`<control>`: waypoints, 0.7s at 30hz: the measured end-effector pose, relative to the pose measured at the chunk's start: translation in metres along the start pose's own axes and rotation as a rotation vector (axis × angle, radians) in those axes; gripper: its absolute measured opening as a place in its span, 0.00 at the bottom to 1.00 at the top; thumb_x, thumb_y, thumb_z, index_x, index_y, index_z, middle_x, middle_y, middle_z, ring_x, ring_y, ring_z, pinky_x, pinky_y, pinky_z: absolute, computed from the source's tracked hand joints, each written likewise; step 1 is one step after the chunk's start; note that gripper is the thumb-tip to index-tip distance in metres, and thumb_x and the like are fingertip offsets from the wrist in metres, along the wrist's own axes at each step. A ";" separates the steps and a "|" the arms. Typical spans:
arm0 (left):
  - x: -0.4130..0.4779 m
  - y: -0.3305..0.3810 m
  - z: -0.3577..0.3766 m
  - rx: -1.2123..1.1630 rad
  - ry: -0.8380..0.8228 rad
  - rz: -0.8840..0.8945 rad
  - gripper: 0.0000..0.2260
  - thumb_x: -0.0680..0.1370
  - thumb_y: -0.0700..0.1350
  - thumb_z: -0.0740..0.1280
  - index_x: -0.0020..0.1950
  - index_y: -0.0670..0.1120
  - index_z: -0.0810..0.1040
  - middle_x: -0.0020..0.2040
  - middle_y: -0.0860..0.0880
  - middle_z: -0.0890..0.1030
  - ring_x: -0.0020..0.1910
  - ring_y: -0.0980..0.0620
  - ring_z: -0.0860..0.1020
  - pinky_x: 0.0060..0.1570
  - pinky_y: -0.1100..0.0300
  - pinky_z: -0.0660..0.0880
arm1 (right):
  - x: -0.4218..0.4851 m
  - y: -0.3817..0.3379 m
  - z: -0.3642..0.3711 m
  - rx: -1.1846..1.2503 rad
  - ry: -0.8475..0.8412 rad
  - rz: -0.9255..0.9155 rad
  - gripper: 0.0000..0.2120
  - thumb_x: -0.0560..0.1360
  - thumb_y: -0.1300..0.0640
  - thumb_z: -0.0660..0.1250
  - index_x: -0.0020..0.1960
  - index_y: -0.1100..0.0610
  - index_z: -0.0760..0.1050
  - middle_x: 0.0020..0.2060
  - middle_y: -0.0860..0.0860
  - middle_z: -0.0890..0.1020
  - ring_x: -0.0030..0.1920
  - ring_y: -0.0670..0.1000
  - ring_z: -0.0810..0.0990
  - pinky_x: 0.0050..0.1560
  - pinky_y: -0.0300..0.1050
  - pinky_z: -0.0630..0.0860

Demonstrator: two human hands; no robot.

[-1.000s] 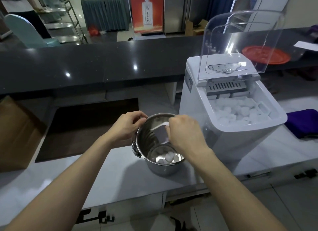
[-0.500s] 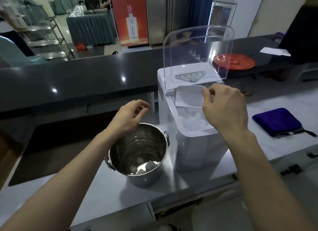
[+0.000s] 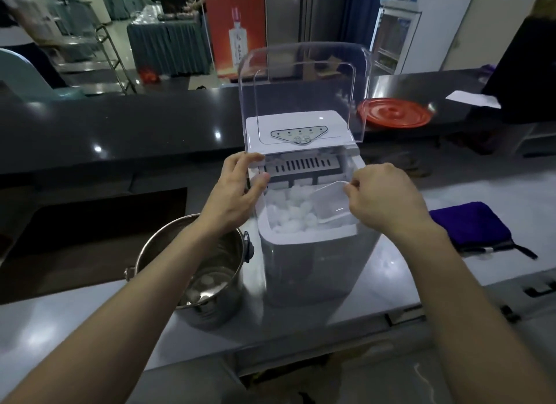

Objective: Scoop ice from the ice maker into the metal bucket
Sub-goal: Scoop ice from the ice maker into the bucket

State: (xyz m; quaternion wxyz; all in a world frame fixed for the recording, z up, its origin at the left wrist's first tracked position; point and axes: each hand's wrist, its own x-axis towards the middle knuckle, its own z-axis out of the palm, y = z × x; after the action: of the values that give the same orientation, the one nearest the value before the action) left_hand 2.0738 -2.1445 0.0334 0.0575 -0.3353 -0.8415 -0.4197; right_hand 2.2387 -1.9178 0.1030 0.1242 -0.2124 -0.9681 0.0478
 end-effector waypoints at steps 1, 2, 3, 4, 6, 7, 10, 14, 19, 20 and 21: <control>0.000 0.000 0.003 0.008 0.007 -0.001 0.18 0.87 0.54 0.63 0.77 0.54 0.69 0.76 0.53 0.66 0.67 0.58 0.72 0.64 0.58 0.74 | 0.002 -0.001 0.000 -0.013 -0.014 -0.015 0.14 0.82 0.48 0.66 0.46 0.57 0.80 0.43 0.57 0.81 0.42 0.59 0.77 0.42 0.50 0.74; -0.001 -0.001 0.006 0.011 0.008 0.001 0.18 0.87 0.53 0.63 0.77 0.54 0.68 0.76 0.53 0.65 0.66 0.58 0.73 0.63 0.57 0.75 | 0.003 -0.002 -0.001 -0.028 -0.023 -0.032 0.13 0.82 0.50 0.66 0.45 0.57 0.79 0.42 0.57 0.80 0.41 0.58 0.76 0.41 0.49 0.71; -0.001 -0.002 0.008 0.013 0.005 0.001 0.18 0.87 0.53 0.63 0.77 0.55 0.67 0.76 0.54 0.64 0.66 0.57 0.73 0.64 0.55 0.76 | 0.004 -0.005 -0.002 -0.045 -0.028 -0.054 0.11 0.82 0.52 0.66 0.44 0.58 0.78 0.42 0.57 0.80 0.41 0.58 0.74 0.42 0.49 0.70; -0.002 -0.002 0.010 0.017 0.002 -0.004 0.18 0.88 0.52 0.62 0.78 0.54 0.66 0.77 0.54 0.63 0.66 0.57 0.73 0.64 0.53 0.77 | 0.005 -0.007 -0.003 -0.061 -0.028 -0.077 0.10 0.81 0.54 0.66 0.44 0.58 0.77 0.42 0.57 0.79 0.41 0.58 0.74 0.42 0.49 0.69; -0.001 -0.002 0.011 0.046 -0.001 -0.020 0.19 0.88 0.51 0.61 0.79 0.54 0.65 0.78 0.54 0.61 0.66 0.58 0.71 0.64 0.51 0.76 | 0.009 -0.010 -0.004 -0.094 -0.021 -0.119 0.08 0.80 0.57 0.66 0.43 0.57 0.74 0.41 0.57 0.77 0.40 0.59 0.72 0.42 0.49 0.69; 0.000 -0.002 0.012 0.058 -0.001 -0.028 0.19 0.88 0.51 0.60 0.79 0.54 0.64 0.78 0.54 0.61 0.65 0.58 0.71 0.64 0.51 0.76 | 0.011 -0.011 -0.004 -0.109 -0.020 -0.134 0.07 0.79 0.57 0.66 0.43 0.57 0.74 0.40 0.56 0.76 0.40 0.59 0.72 0.42 0.49 0.69; 0.000 -0.001 0.012 0.068 0.006 -0.038 0.19 0.88 0.51 0.59 0.79 0.54 0.64 0.78 0.53 0.61 0.63 0.59 0.71 0.63 0.49 0.77 | 0.015 -0.018 -0.001 -0.132 -0.051 -0.175 0.07 0.78 0.59 0.66 0.41 0.57 0.73 0.34 0.53 0.69 0.40 0.59 0.72 0.42 0.48 0.68; -0.002 0.000 0.013 0.056 0.016 -0.043 0.18 0.89 0.50 0.58 0.79 0.54 0.64 0.79 0.53 0.61 0.58 0.67 0.72 0.62 0.50 0.78 | 0.017 -0.024 0.008 -0.129 -0.099 -0.186 0.07 0.77 0.61 0.65 0.40 0.56 0.71 0.33 0.51 0.68 0.38 0.57 0.72 0.40 0.48 0.68; -0.002 -0.002 0.013 0.040 0.044 -0.021 0.17 0.90 0.49 0.58 0.79 0.53 0.65 0.79 0.52 0.61 0.58 0.83 0.67 0.63 0.50 0.77 | 0.019 -0.024 0.016 -0.121 -0.165 -0.164 0.12 0.76 0.62 0.64 0.37 0.54 0.65 0.35 0.51 0.68 0.38 0.56 0.71 0.41 0.48 0.68; -0.002 -0.003 0.013 0.042 0.047 -0.020 0.17 0.90 0.49 0.58 0.79 0.53 0.65 0.79 0.52 0.61 0.58 0.83 0.67 0.62 0.49 0.78 | 0.020 -0.025 0.017 -0.117 -0.173 -0.160 0.12 0.76 0.62 0.64 0.37 0.54 0.65 0.35 0.51 0.68 0.40 0.56 0.73 0.41 0.48 0.69; -0.002 -0.003 0.013 0.043 0.048 -0.019 0.17 0.90 0.49 0.57 0.79 0.53 0.65 0.79 0.52 0.61 0.58 0.83 0.67 0.62 0.49 0.78 | 0.021 -0.025 0.018 -0.112 -0.180 -0.157 0.12 0.76 0.62 0.63 0.37 0.54 0.65 0.35 0.51 0.68 0.41 0.57 0.73 0.41 0.48 0.69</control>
State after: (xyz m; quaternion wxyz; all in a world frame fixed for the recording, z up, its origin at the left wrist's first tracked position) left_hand 2.0759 -2.1367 0.0222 0.0808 -0.3161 -0.8519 -0.4098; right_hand 2.2056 -1.9323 0.0941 0.0282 -0.1374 -0.9901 0.0024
